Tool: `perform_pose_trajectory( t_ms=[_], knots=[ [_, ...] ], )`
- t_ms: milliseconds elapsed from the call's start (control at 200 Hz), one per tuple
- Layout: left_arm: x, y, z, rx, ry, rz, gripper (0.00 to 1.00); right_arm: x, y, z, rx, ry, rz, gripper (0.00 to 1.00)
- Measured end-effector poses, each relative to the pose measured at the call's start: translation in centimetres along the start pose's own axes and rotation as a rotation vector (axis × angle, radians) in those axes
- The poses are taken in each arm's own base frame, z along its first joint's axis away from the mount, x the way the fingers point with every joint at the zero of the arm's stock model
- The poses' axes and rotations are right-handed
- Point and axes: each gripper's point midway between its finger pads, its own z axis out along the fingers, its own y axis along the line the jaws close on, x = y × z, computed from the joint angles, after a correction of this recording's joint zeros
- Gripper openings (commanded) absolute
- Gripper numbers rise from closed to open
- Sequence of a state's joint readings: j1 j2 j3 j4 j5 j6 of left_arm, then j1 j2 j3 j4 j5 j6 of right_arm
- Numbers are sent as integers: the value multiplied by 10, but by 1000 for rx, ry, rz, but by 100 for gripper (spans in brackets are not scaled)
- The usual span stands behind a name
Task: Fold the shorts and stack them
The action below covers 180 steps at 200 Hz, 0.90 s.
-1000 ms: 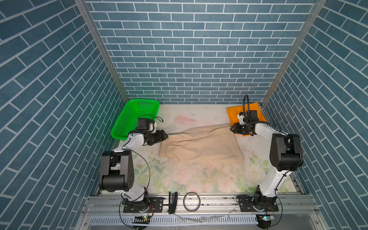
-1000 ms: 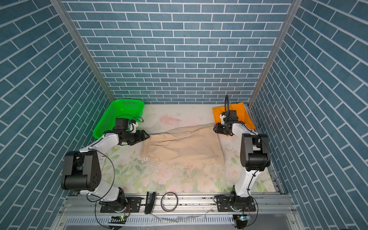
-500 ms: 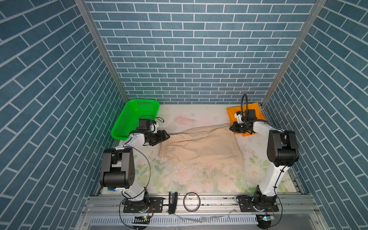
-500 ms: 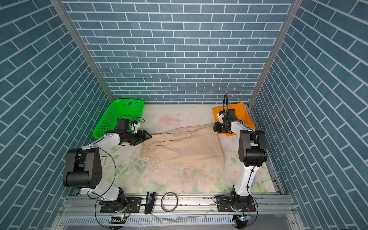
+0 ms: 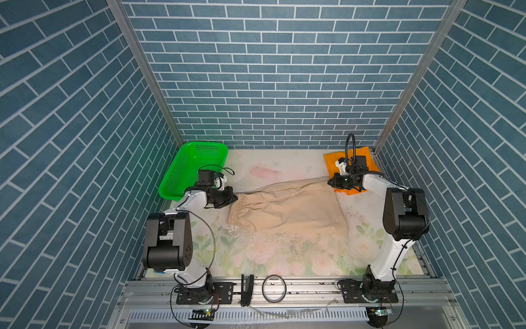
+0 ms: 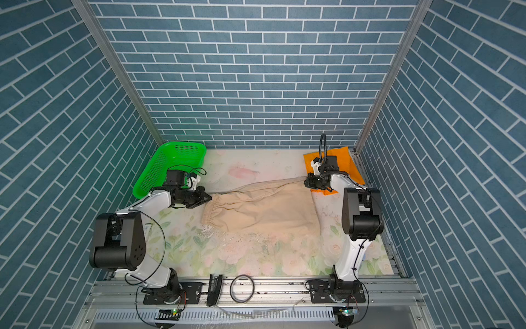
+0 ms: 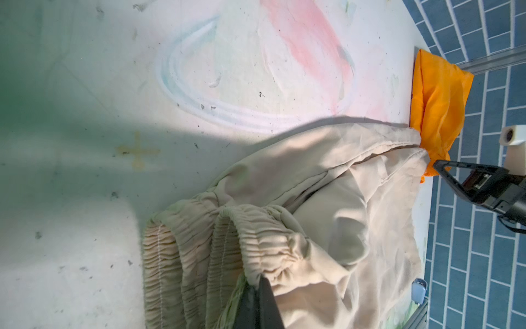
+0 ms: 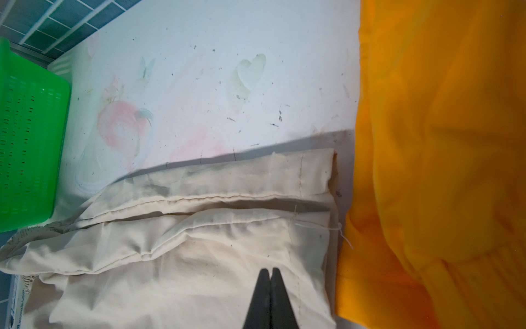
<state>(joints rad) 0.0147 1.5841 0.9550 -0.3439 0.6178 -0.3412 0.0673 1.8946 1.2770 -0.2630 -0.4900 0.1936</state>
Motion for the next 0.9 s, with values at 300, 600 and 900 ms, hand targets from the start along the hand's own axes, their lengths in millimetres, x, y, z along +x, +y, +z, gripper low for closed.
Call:
perform_pose_trajectory(
  t_ms=[300,600,900],
  knots=[
    [-11,-8,-27,-51,-91,56,39,-3,-8,-11,79,-8,-25,41],
    [-10,5,-1,-35,-57,38,53,-8,-14,3,85,21,-32,44],
    [-11,4,9,7,-51,33,33,6,-20,25,67,84,0,27]
  ],
)
